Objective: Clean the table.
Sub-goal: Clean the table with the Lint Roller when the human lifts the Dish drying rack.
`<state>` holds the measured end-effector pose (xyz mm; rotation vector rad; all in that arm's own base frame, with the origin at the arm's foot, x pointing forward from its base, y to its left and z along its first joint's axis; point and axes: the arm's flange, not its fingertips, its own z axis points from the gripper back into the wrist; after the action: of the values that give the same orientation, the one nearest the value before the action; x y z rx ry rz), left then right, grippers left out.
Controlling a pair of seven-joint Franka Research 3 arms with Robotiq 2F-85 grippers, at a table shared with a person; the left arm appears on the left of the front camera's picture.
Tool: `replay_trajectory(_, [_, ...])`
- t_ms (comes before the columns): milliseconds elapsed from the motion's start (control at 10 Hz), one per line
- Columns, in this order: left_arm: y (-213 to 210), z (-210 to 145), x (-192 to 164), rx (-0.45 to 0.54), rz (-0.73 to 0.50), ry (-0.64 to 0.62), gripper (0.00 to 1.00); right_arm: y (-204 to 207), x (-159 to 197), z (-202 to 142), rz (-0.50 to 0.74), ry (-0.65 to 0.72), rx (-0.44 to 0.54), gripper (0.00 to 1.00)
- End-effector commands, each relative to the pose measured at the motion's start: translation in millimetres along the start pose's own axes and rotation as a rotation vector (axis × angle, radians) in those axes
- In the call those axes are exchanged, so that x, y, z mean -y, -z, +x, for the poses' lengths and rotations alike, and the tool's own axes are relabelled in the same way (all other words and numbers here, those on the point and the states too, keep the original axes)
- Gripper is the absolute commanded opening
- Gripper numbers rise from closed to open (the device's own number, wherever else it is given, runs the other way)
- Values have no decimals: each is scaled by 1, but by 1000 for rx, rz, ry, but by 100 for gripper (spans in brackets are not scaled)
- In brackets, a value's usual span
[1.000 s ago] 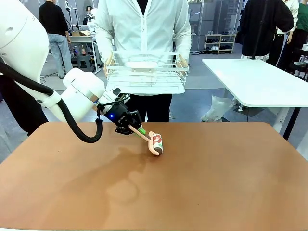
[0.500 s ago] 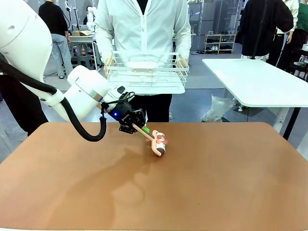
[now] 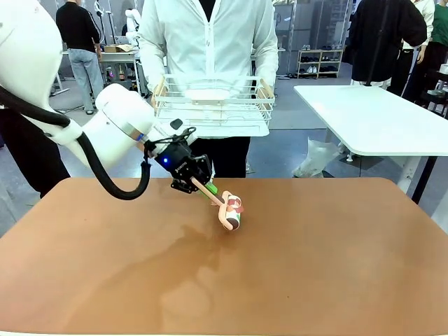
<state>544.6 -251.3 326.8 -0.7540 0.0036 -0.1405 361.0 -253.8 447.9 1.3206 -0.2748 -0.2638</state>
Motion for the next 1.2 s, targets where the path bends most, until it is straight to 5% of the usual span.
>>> replay_trajectory(0, [-36, 4, 15, -12, 4, -50, 21, -2, -1, -2, 1, -3, 0, 100])
replay_trajectory(700, [-133, 23, -55, 113, 9, -117, 21, -2, -1, -2, 1, -3, 0, 100])
replay_trajectory(1100, [-149, 37, -100, 139, 11, -140, 21, -2, -1, -2, 1, -3, 0, 100])
